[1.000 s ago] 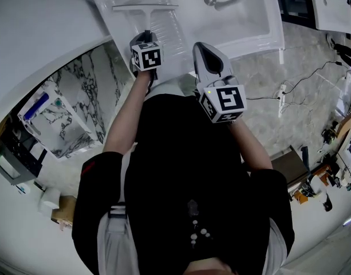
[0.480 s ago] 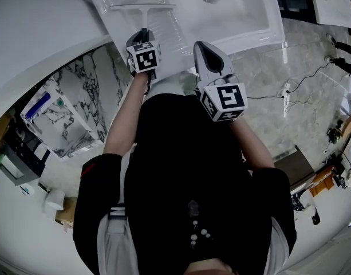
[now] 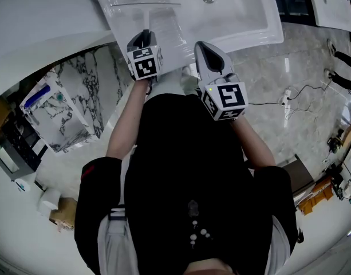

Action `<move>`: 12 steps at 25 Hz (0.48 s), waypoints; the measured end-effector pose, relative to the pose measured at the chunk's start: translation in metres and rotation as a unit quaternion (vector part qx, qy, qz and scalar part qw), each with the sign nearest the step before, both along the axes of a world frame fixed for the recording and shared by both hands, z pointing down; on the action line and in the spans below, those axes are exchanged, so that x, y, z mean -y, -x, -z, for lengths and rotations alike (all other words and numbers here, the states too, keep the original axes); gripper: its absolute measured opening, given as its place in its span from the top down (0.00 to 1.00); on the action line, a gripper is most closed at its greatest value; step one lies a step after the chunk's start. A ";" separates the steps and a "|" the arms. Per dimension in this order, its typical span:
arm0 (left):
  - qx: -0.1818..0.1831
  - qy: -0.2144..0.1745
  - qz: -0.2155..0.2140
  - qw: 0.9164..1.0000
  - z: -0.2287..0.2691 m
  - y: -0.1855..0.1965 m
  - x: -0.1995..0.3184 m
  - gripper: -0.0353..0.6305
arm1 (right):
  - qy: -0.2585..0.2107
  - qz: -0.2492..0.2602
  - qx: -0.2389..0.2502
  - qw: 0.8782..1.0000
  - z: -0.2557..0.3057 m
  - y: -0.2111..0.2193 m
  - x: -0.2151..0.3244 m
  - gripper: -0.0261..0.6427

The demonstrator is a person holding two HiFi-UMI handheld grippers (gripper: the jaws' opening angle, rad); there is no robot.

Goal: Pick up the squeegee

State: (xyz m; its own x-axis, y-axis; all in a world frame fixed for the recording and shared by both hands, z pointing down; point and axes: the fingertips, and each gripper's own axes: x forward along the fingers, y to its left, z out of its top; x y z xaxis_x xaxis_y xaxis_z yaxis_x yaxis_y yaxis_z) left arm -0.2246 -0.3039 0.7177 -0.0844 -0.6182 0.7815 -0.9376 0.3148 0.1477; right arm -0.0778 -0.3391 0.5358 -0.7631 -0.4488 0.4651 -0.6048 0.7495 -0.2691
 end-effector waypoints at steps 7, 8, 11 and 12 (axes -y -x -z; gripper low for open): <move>0.015 -0.033 0.013 0.999 0.032 -0.019 -0.019 0.79 | -0.003 0.015 0.017 1.000 0.009 -0.018 -0.018 0.96; 0.016 -0.038 0.014 0.999 0.036 -0.022 -0.022 0.79 | -0.003 0.016 0.018 1.000 0.010 -0.021 -0.020 0.96; 0.014 -0.059 0.018 0.998 0.049 -0.031 -0.032 0.79 | -0.008 0.020 0.024 0.999 0.014 -0.028 -0.028 0.96; 0.014 -0.066 0.021 0.998 0.054 -0.034 -0.036 0.79 | -0.010 0.022 0.027 0.999 0.015 -0.030 -0.030 0.96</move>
State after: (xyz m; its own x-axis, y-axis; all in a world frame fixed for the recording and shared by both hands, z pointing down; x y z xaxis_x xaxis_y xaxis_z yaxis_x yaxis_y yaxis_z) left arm -0.1903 -0.2679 0.6637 -0.1328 -0.7110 0.6905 -0.9286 0.3328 0.1641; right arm -0.0474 -0.3088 0.5206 -0.8059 -0.4230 0.4142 -0.5562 0.7807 -0.2850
